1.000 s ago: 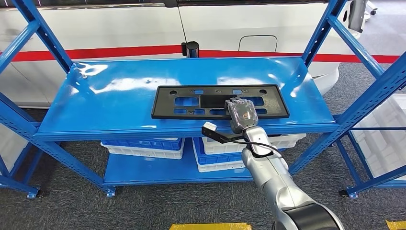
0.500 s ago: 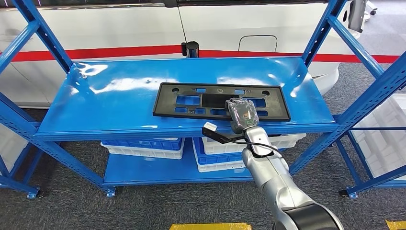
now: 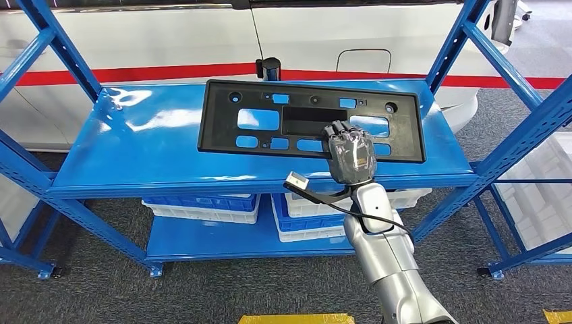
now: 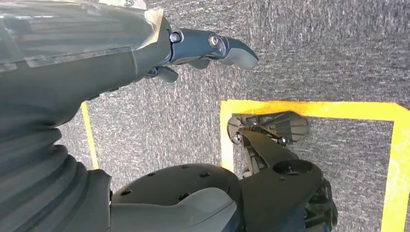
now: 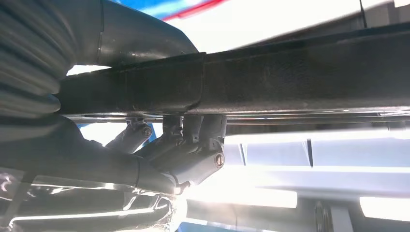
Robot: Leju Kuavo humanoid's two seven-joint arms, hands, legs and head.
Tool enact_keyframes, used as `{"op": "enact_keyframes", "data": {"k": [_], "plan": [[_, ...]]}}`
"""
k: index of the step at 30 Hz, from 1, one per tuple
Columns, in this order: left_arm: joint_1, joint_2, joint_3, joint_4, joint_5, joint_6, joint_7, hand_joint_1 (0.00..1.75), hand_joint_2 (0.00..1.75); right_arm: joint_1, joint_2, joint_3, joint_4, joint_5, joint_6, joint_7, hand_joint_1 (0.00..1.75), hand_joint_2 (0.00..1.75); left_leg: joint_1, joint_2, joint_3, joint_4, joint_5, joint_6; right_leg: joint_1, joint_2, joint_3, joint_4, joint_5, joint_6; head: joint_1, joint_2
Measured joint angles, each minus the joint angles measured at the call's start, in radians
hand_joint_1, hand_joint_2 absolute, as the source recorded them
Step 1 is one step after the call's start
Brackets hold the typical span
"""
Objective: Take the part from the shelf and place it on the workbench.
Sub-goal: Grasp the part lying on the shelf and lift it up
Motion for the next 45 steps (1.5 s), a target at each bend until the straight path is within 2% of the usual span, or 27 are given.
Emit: {"op": "enact_keyframes", "data": {"k": [12,16,18,19,20,22,23,24,25,26,27,28,29,30,33,34,35,36,38,39,40,41,43,44,45], "plan": [[0.000,0.004,0.001,0.001,0.011,0.023,0.011,0.00,1.75,0.085,0.000,0.027,-0.176,-0.001,0.001,-0.013,1.75,1.75,-0.005,-0.001,-0.002,0.005,-0.002,0.002,-0.006,0.000,0.000,-0.001,0.000,0.001,0.000,0.000],[0.000,0.006,0.001,0.002,0.011,0.024,0.011,0.00,1.75,0.092,0.000,0.029,-0.196,-0.002,0.001,-0.014,1.75,1.75,-0.008,-0.001,-0.005,0.010,-0.004,0.009,-0.010,0.000,0.000,-0.004,0.004,0.006,0.000,0.000],[-0.001,0.006,0.002,0.002,0.012,0.025,0.011,0.00,1.75,0.095,0.000,0.029,-0.207,-0.003,0.002,-0.016,1.75,1.75,-0.005,0.001,0.000,-0.001,0.003,0.017,-0.008,0.000,-0.002,-0.003,0.003,0.011,0.000,0.000],[-0.001,0.006,0.002,0.002,0.014,0.025,0.011,0.00,1.75,0.096,-0.001,0.029,-0.214,-0.004,0.003,-0.018,1.75,1.75,-0.001,0.002,0.005,-0.008,0.008,0.023,-0.006,-0.001,-0.010,0.011,-0.006,0.010,0.001,0.000],[-0.002,0.005,0.002,0.002,0.016,0.026,0.011,0.00,1.75,0.097,-0.002,0.029,-0.219,-0.004,0.004,-0.020,1.75,1.75,0.003,0.004,0.010,-0.016,0.014,0.028,-0.004,-0.001,-0.030,0.048,-0.023,0.007,0.003,0.000],[-0.002,0.004,0.004,0.002,0.021,0.026,0.011,0.00,1.75,0.101,-0.003,0.030,-0.225,-0.008,0.009,-0.024,1.75,1.75,0.006,0.005,0.013,-0.020,0.018,0.033,-0.002,-0.002,-0.100,0.182,-0.071,0.000,0.005,0.000],[-0.002,0.004,0.005,0.002,0.024,0.027,0.010,0.00,1.75,0.105,-0.004,0.030,-0.225,-0.013,0.011,-0.027,1.75,1.75,0.006,0.005,0.013,-0.020,0.018,0.034,-0.002,-0.002,-0.138,0.251,-0.088,0.000,0.005,0.000],[-0.001,0.003,0.007,0.002,0.027,0.027,0.010,0.00,1.75,0.110,-0.005,0.031,-0.225,-0.019,0.012,-0.030,1.75,1.75,0.007,0.003,0.014,-0.020,0.017,0.032,-0.003,-0.002,-0.164,0.290,-0.092,0.003,0.005,0.000],[-0.001,0.002,0.008,0.002,0.029,0.028,0.009,0.00,1.75,0.113,-0.007,0.032,-0.225,-0.025,0.013,-0.033,1.75,1.75,0.008,0.001,0.015,-0.019,0.015,0.030,-0.004,-0.002,-0.171,0.288,-0.077,0.011,0.005,0.000],[-0.001,0.001,0.009,0.002,0.031,0.029,0.008,0.00,1.75,0.114,-0.008,0.033,-0.225,-0.032,0.013,-0.037,1.75,1.75,0.009,-0.001,0.019,-0.018,0.012,0.026,-0.006,-0.003,-0.158,0.243,-0.047,0.020,0.006,0.000],[-0.001,0.000,0.009,0.002,0.031,0.030,0.006,0.00,1.75,0.114,-0.009,0.034,-0.226,-0.039,0.013,-0.040,1.75,1.75,0.011,-0.003,0.022,-0.017,0.007,0.020,-0.008,-0.005,-0.130,0.169,-0.008,0.030,0.006,0.000],[-0.001,-0.001,0.010,0.002,0.032,0.031,0.005,0.00,1.75,0.114,-0.010,0.036,-0.226,-0.045,0.012,-0.042,1.75,1.75,0.009,-0.005,0.024,-0.014,0.001,0.012,-0.007,-0.005,-0.100,0.099,0.022,0.034,0.006,0.000],[-0.002,-0.001,0.010,0.002,0.032,0.033,0.004,0.00,1.75,0.113,-0.010,0.038,-0.226,-0.052,0.012,-0.045,1.75,1.75,0.008,-0.006,0.024,-0.011,-0.003,0.005,-0.007,-0.005,-0.078,0.047,0.042,0.032,0.005,0.000],[-0.002,-0.001,0.012,0.002,0.033,0.036,0.003,0.00,1.75,0.114,-0.011,0.040,-0.226,-0.057,0.011,-0.046,1.75,1.75,0.006,-0.006,0.022,-0.010,-0.006,-0.001,-0.005,-0.005,-0.067,0.020,0.050,0.024,0.005,0.000],[-0.002,-0.001,0.014,0.002,0.033,0.045,0.002,0.00,1.75,0.115,-0.013,0.045,-0.227,-0.070,0.010,-0.050,1.75,1.75,0.010,-0.005,0.019,-0.008,-0.012,-0.015,0.000,-0.002,-0.070,0.017,0.046,-0.001,0.003,0.000],[-0.002,-0.001,0.015,0.002,0.033,0.048,0.000,0.00,1.75,0.115,-0.014,0.045,-0.227,-0.072,0.010,-0.050,1.75,1.75,0.012,-0.003,0.014,0.004,-0.022,-0.020,-0.001,-0.001,-0.068,0.016,0.045,-0.010,0.003,0.000],[-0.002,-0.002,0.015,0.002,0.033,0.049,-0.003,0.00,1.75,0.114,-0.014,0.046,-0.227,-0.075,0.010,-0.051,1.75,1.75,0.013,-0.002,0.000,0.035,-0.042,-0.024,-0.001,-0.001,-0.067,0.015,0.044,-0.019,0.002,0.000],[-0.002,-0.002,0.015,0.002,0.033,0.051,-0.007,0.00,1.75,0.114,-0.014,0.048,-0.228,-0.076,0.010,-0.052,1.75,1.75,0.014,0.000,-0.028,0.092,-0.071,-0.026,0.001,-0.002,-0.066,0.015,0.043,-0.028,0.002,0.000],[-0.001,-0.002,0.015,0.002,0.033,0.052,-0.016,0.00,1.75,0.115,-0.014,0.051,-0.227,-0.078,0.009,-0.054,1.75,1.75,0.014,0.001,-0.106,0.235,-0.130,-0.026,0.008,-0.003,-0.065,0.015,0.040,-0.039,0.002,0.000],[0.000,-0.002,0.016,0.002,0.034,0.053,-0.018,0.00,1.75,0.116,-0.014,0.052,-0.227,-0.078,0.009,-0.055,1.75,1.75,0.013,0.001,-0.138,0.287,-0.141,-0.024,0.013,-0.003,-0.064,0.015,0.038,-0.041,0.002,0.000],[0.001,-0.002,0.016,0.003,0.035,0.054,-0.020,0.00,1.75,0.116,-0.014,0.053,-0.227,-0.080,0.009,-0.056,1.75,1.75,0.013,0.001,-0.153,0.300,-0.130,-0.020,0.017,-0.003,-0.062,0.015,0.037,-0.042,0.002,0.000],[0.001,-0.002,0.016,0.003,0.036,0.054,-0.021,0.00,1.75,0.117,-0.014,0.053,-0.227,-0.081,0.009,-0.056,1.75,1.75,0.012,0.001,-0.148,0.274,-0.100,-0.015,0.021,-0.002,-0.059,0.015,0.036,-0.044,0.002,0.000],[0.002,-0.001,0.017,0.003,0.038,0.055,-0.023,0.00,1.75,0.116,-0.014,0.054,-0.227,-0.083,0.009,-0.056,1.75,1.75,0.008,0.001,-0.095,0.145,-0.020,0.002,0.028,-0.002,-0.051,0.015,0.033,-0.048,0.002,0.000],[0.001,0.000,0.018,0.003,0.038,0.055,-0.024,0.00,1.75,0.115,-0.014,0.054,-0.227,-0.084,0.009,-0.056,1.75,1.75,0.005,0.001,-0.070,0.084,0.007,0.006,0.033,-0.002,-0.050,0.016,0.032,-0.049,0.002,0.000],[0.001,0.001,0.018,0.003,0.039,0.055,-0.026,0.00,1.75,0.114,-0.014,0.055,-0.227,-0.085,0.009,-0.056,1.75,1.75,0.003,0.002,-0.054,0.045,0.021,0.009,0.036,-0.002,-0.051,0.017,0.031,-0.049,0.002,0.000]]}}
